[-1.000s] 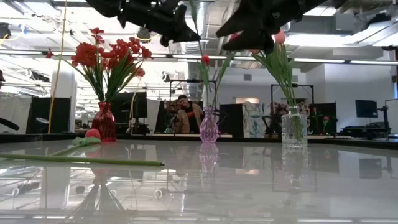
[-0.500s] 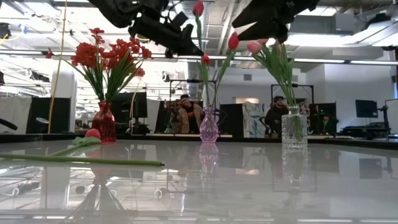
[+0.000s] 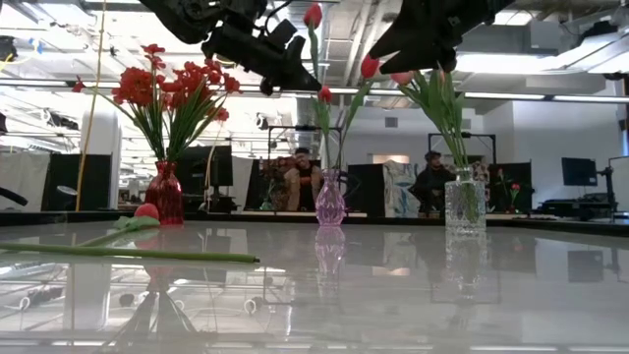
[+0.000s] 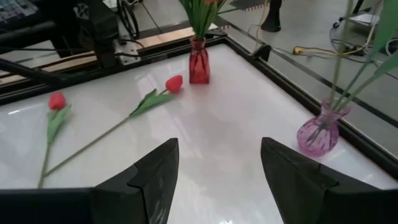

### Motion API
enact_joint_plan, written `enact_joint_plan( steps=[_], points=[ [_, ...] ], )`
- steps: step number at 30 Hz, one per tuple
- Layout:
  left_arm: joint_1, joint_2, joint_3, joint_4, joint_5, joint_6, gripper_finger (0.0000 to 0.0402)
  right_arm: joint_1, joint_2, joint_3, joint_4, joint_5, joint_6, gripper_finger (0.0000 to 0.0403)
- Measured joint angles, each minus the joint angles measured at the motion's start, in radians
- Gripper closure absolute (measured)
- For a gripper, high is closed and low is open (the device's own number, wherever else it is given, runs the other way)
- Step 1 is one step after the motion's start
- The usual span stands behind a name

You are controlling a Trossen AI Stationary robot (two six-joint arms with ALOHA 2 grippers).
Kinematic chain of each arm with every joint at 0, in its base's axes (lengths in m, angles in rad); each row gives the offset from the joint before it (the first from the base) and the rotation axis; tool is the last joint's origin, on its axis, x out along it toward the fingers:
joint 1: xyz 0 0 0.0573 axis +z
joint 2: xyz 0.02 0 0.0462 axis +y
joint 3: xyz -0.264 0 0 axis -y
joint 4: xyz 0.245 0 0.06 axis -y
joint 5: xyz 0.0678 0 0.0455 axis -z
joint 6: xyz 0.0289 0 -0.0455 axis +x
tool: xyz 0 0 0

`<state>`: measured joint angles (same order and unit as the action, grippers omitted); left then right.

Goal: Sort flowers into vase by color
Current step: Put the top right red tulip into the purple vase

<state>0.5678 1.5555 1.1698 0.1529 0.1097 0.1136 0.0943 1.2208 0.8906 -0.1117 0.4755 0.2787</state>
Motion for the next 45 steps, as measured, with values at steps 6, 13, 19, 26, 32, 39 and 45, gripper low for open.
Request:
enact_joint_plan(
  steps=[6, 13, 19, 26, 32, 39, 45],
  points=[
    [0.005, 0.000, 0.000, -0.024, 0.001, -0.029, 0.0401, -0.006, -0.001, 0.000, -0.003, -0.001, -0.016, 0.0148],
    [0.019, 0.000, 0.000, -0.056, 0.001, -0.037, 0.0401, -0.008, -0.001, 0.000, -0.002, -0.002, -0.019, 0.0148],
    [0.028, 0.001, 0.036, -0.105, 0.045, -0.048, 0.0401, -0.019, -0.001, 0.000, -0.002, -0.002, -0.020, 0.0148],
    [0.029, 0.001, 0.091, -0.195, 0.033, -0.027, 0.0401, -0.019, -0.001, 0.000, -0.001, -0.003, -0.020, 0.0148],
    [0.032, 0.001, 0.092, -0.200, 0.017, -0.020, 0.0401, -0.019, -0.001, 0.000, -0.001, -0.003, -0.018, 0.0148],
    [0.032, 0.001, 0.092, -0.225, 0.016, -0.029, 0.0401, -0.019, -0.001, 0.000, -0.001, -0.003, -0.015, 0.0148],
    [0.032, 0.001, 0.092, -0.229, 0.031, -0.049, 0.0401, -0.019, -0.001, 0.000, -0.001, -0.003, -0.015, 0.0148]
  ],
)
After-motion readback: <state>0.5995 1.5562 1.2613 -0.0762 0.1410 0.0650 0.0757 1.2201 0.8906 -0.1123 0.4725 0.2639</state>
